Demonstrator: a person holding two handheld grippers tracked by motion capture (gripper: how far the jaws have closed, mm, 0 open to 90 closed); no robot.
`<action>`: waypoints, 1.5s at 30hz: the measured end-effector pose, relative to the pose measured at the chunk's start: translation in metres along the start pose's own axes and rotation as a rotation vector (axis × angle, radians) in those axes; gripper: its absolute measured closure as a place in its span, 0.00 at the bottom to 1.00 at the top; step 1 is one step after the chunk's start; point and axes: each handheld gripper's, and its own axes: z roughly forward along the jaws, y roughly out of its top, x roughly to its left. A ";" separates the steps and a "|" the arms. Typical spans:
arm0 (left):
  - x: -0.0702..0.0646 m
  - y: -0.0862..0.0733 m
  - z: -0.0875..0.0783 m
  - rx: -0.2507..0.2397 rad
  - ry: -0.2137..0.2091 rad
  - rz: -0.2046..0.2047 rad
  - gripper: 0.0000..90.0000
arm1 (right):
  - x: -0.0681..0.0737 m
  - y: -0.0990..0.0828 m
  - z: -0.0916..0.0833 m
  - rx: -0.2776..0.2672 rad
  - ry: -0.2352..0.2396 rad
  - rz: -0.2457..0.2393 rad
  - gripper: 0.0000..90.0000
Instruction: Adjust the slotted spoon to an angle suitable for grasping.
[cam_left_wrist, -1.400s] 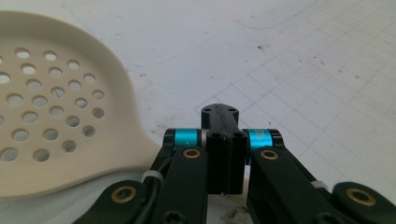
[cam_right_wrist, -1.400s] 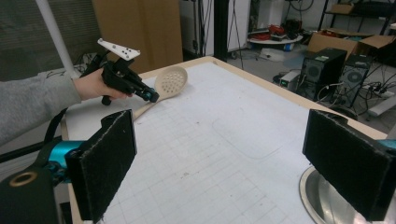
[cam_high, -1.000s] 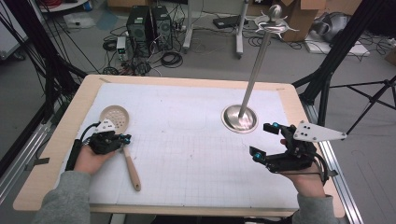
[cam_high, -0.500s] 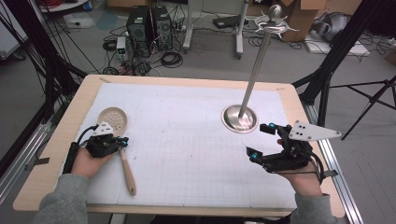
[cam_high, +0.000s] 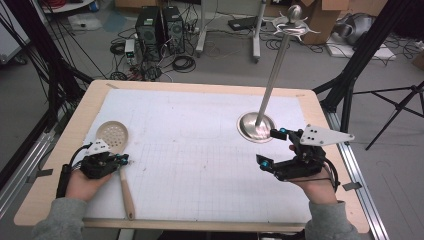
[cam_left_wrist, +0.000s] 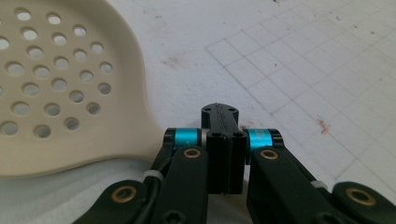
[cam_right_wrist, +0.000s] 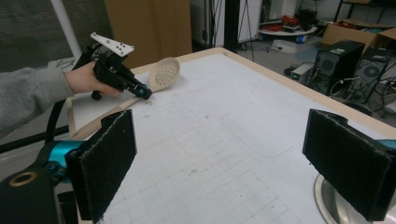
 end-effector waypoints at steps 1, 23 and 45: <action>0.000 0.000 0.000 0.000 0.000 0.000 1.00 | 0.000 0.000 0.000 0.000 0.000 0.000 0.10; -0.018 -0.019 -0.045 -0.056 -0.169 0.087 1.00 | -0.016 0.018 0.011 -0.080 0.034 0.000 0.10; -0.023 -0.036 -0.044 0.001 -0.236 0.092 0.99 | -0.019 0.027 0.024 -0.110 0.055 -0.006 0.10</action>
